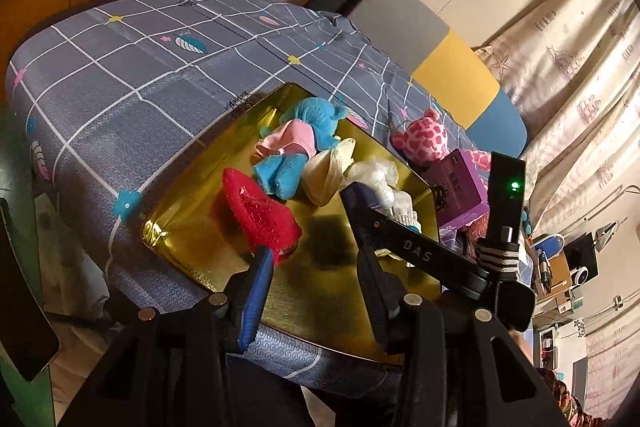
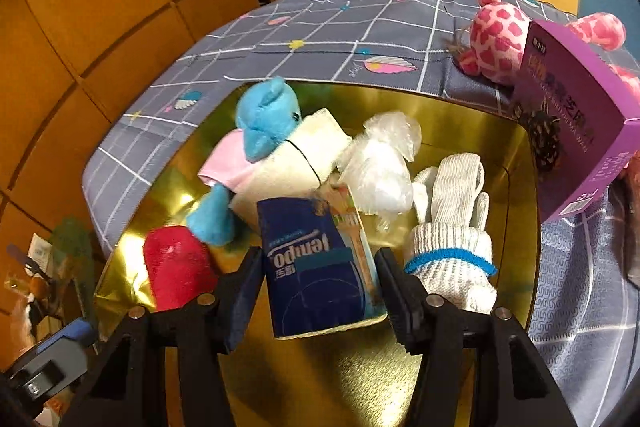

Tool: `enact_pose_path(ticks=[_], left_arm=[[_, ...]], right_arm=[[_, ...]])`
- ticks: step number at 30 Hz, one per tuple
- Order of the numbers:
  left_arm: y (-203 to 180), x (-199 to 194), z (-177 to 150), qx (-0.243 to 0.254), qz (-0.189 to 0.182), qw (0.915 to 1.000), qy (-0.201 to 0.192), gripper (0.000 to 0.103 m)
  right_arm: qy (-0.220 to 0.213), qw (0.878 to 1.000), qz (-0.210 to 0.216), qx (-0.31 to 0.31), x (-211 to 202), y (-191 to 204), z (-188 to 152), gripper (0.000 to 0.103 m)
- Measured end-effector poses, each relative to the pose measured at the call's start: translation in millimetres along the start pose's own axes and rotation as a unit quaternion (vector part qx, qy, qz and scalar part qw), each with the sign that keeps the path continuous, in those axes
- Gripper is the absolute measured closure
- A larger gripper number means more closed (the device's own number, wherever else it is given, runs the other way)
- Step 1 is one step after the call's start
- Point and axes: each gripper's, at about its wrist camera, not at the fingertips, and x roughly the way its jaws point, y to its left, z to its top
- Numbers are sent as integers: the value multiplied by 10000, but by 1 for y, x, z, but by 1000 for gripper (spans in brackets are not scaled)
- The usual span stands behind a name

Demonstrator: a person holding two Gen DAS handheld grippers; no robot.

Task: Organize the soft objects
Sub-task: 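Lower the Tempo tissue pack into the tray and open the right gripper, then move both grippers back toward the white wipes packet and pink towel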

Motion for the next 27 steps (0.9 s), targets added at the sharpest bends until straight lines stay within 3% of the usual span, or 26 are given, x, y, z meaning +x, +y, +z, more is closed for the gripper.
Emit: enact_pose_path(ticks=[18,27], left_arm=[[-10,7,-7,122,-68,9999,96,59],[-23,10,-12,313,-273,9990,177,59]], right_arm=[[-395,9979,506,8,-61,0,-17,44],[-668,9969,373,170,-92,-23,-22,44]])
